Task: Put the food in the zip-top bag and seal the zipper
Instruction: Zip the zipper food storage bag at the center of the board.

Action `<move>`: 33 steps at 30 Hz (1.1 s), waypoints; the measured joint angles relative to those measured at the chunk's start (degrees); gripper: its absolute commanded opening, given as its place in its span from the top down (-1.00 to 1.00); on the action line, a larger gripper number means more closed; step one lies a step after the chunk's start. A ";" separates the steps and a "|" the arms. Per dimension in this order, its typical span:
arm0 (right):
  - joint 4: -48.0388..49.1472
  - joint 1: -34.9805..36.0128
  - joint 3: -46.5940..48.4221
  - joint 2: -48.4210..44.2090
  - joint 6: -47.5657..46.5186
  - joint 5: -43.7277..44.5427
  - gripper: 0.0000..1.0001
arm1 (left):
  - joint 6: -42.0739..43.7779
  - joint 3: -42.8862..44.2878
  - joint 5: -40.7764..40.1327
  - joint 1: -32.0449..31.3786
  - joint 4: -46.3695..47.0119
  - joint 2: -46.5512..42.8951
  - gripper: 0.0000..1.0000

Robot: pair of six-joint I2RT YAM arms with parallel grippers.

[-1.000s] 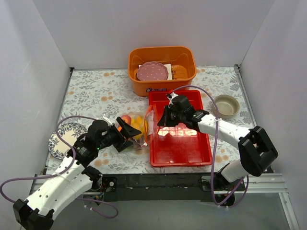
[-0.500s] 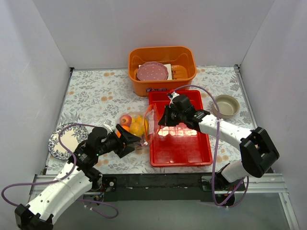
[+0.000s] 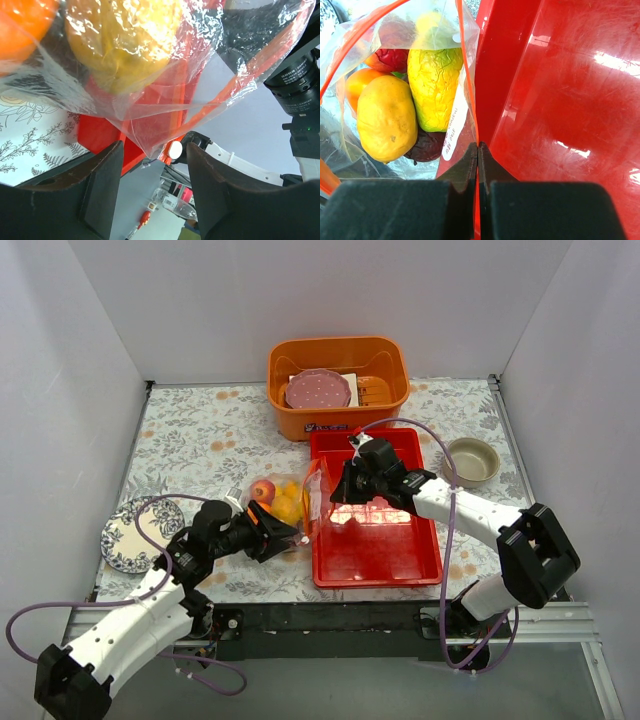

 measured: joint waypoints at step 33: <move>0.07 0.00 0.02 1.01 0.00 -0.68 0.97 | -0.22 -2.93 0.72 -2.91 10.88 7.08 0.66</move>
